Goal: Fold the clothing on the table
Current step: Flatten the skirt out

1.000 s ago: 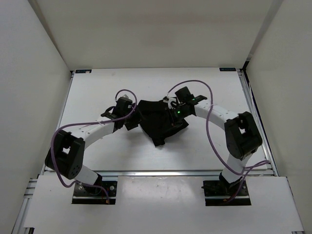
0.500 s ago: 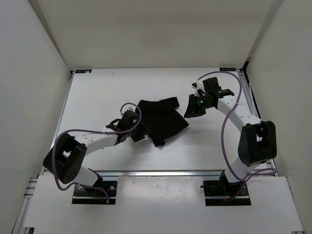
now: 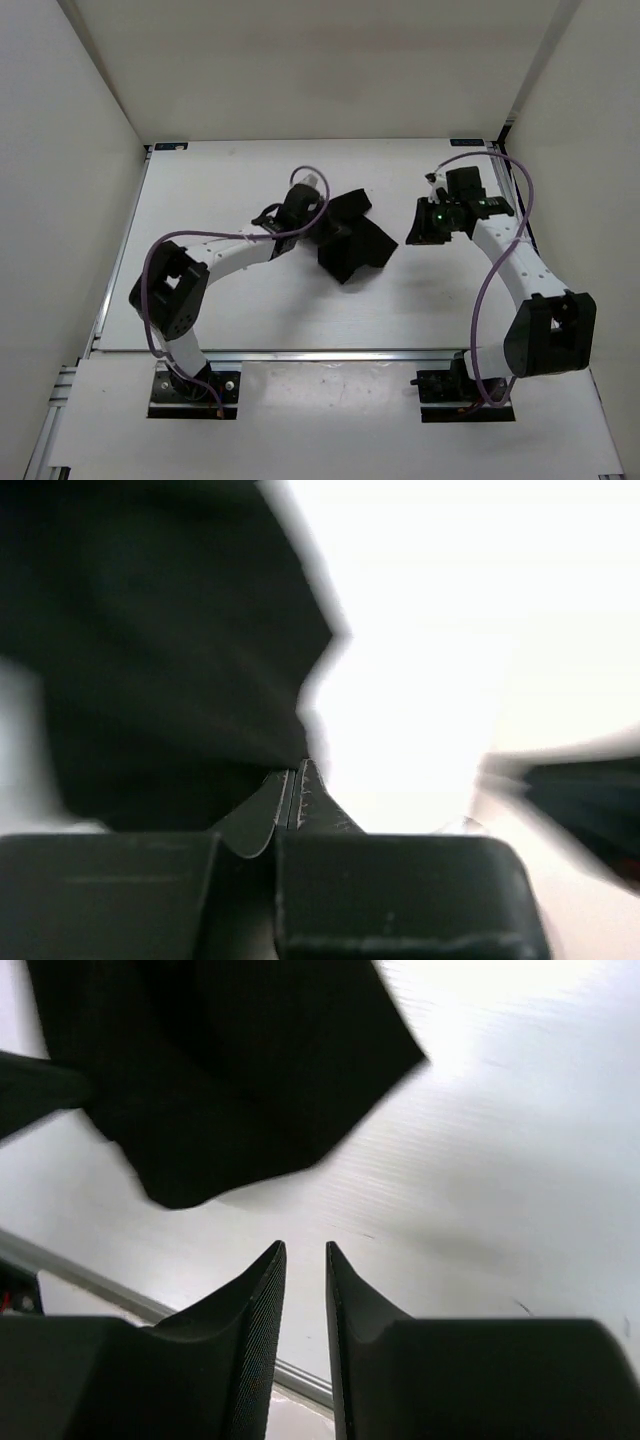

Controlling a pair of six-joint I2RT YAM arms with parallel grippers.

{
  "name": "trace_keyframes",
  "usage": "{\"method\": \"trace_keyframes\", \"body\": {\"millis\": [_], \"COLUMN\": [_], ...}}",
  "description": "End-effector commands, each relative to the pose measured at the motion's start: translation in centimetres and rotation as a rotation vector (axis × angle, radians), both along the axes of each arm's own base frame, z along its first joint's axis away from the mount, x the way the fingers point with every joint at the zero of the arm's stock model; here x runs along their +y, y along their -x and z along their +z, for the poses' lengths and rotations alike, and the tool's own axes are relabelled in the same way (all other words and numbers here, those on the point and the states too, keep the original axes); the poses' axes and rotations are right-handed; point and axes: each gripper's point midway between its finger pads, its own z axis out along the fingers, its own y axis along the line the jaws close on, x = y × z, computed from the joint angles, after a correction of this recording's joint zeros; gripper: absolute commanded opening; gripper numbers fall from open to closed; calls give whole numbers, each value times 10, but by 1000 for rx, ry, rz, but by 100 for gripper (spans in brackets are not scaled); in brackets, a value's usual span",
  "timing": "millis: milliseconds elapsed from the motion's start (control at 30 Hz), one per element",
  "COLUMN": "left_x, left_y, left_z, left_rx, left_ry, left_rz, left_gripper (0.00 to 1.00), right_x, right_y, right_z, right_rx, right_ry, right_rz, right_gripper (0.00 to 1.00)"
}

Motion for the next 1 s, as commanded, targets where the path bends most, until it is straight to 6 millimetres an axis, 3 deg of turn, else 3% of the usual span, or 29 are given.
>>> {"method": "trace_keyframes", "body": {"millis": [0, 33, 67, 133, 167, 233, 300, 333, 367, 400, 467, 500, 533, 600, 700, 867, 967], "left_x": [-71, -74, -69, -35, -20, 33, 73, 92, 109, 121, 140, 146, 149, 157, 167, 203, 206], "left_y": [0, 0, -3, -5, -7, -13, -8, -5, 5, 18, 48, 70, 83, 121, 148, 146, 149], "left_z": [116, 148, 156, 199, 188, 206, 171, 167, 144, 107, 72, 36, 25, -17, -36, -31, -34], "left_rx": [-164, -218, -241, -337, -320, -383, -339, -335, -295, -217, -142, -55, -23, 77, 129, 109, 110], "left_ry": [256, 309, 315, 351, 342, 360, 290, 272, 232, 179, 149, 113, 110, 98, 127, 124, 106], "left_rz": [-244, -253, -239, -153, -112, 6, 81, 108, 123, 133, 128, 118, 109, 98, 126, 257, 256], "left_gripper": [0, 0, 0, 0, 0, 0, 0, 0, 0, 0, 0, 0, 1, 8, 16, 13, 12], "right_x": [-40, -43, -50, -56, -57, -53, -47, -44, -39, -40, -38, -36, -34, -27, -11, 29, 51], "right_y": [3, 2, 1, -1, 0, 1, 0, 2, 2, 1, 0, -1, -2, -3, 0, 18, 33], "right_z": [-9, -10, -8, -7, -11, -13, -21, -23, -23, -24, -23, -23, -23, -17, -13, -33, -54], "right_rx": [15, 10, 1, -8, 1, 5, 23, 34, 36, 39, 36, 36, 43, 37, 46, 166, 230], "right_ry": [64, 53, 49, 59, 60, 52, 36, 32, 23, 22, 23, 9, 2, -37, -72, -131, -171], "right_rz": [-141, -157, -175, -200, -204, -196, -186, -180, -168, -177, -168, -158, -155, -131, -68, 85, 181], "right_gripper": [28, 28, 28, 29, 28, 28, 29, 29, 29, 29, 29, 29, 30, 30, 33, 33, 34]}}
